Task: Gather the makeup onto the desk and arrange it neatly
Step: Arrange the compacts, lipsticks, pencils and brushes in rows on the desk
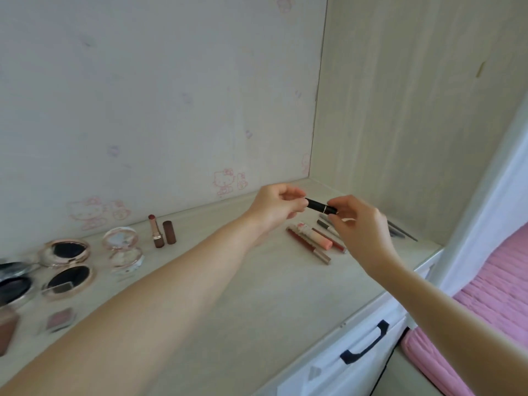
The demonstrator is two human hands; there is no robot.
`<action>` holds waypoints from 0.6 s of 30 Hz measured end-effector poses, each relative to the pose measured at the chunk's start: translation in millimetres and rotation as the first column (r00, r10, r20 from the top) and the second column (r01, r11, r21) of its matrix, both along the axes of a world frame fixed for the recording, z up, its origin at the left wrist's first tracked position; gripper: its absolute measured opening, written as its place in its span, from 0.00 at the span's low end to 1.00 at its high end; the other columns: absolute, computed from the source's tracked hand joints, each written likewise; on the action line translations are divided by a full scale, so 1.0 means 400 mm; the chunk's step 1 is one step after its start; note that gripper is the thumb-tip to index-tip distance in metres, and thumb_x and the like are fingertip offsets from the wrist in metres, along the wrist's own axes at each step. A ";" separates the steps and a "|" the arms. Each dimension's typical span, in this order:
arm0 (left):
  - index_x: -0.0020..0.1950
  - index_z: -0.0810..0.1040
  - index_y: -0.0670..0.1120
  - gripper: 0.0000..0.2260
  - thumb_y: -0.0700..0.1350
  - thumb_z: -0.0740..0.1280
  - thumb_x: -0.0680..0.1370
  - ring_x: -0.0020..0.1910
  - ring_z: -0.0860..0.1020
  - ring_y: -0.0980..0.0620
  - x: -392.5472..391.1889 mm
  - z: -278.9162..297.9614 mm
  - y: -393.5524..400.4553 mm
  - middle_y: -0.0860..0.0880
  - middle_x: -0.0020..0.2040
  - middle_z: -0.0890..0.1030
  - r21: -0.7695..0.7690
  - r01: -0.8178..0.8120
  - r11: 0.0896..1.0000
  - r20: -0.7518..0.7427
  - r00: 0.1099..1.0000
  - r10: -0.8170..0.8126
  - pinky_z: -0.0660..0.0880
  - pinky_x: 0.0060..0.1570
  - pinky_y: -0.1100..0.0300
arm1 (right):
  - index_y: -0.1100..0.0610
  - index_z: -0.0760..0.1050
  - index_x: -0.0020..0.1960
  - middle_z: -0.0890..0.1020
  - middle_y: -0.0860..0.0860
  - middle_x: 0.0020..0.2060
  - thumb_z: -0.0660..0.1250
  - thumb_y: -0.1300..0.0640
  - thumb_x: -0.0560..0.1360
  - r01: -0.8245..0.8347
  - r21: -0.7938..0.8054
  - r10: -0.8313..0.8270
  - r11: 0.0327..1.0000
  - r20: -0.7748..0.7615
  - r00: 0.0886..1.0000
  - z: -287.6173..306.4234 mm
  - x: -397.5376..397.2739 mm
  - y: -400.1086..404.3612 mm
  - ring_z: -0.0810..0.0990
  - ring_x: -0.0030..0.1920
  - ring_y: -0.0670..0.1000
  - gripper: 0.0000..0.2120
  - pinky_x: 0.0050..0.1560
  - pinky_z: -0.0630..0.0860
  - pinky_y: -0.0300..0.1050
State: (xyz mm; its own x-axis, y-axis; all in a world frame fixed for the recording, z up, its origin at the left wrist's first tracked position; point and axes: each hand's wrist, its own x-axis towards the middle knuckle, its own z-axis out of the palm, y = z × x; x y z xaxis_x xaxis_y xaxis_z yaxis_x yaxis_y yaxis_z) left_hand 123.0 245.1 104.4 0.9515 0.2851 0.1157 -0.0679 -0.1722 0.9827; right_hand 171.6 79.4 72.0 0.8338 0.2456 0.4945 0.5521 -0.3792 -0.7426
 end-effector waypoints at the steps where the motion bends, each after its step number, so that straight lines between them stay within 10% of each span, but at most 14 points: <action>1: 0.55 0.78 0.39 0.09 0.35 0.68 0.76 0.48 0.81 0.49 -0.037 0.002 0.005 0.41 0.50 0.81 -0.052 -0.002 0.999 0.018 1.000 0.003 0.77 0.57 0.53 | 0.50 0.79 0.50 0.82 0.41 0.42 0.69 0.64 0.73 -0.016 0.024 0.017 1.000 -0.005 1.000 0.006 -0.032 0.007 0.80 0.44 0.38 0.10 0.43 0.74 0.30; 11: 0.54 0.79 0.40 0.08 0.38 0.69 0.76 0.50 0.83 0.46 -0.372 -0.010 0.083 0.42 0.50 0.84 -0.539 0.004 0.842 0.103 0.993 0.061 0.80 0.53 0.56 | 0.46 0.78 0.47 0.82 0.37 0.39 0.72 0.59 0.72 -0.143 0.136 0.147 0.980 -0.015 0.989 0.016 -0.330 0.117 0.80 0.43 0.36 0.09 0.39 0.72 0.29; 18: 0.55 0.82 0.42 0.09 0.38 0.69 0.75 0.52 0.82 0.49 -0.555 -0.052 0.163 0.44 0.52 0.84 -0.482 -0.073 0.873 0.092 0.987 0.133 0.78 0.51 0.58 | 0.43 0.76 0.46 0.84 0.40 0.39 0.70 0.53 0.73 -0.256 0.236 0.299 0.937 -0.167 0.939 -0.029 -0.493 0.232 0.82 0.44 0.40 0.06 0.40 0.74 0.38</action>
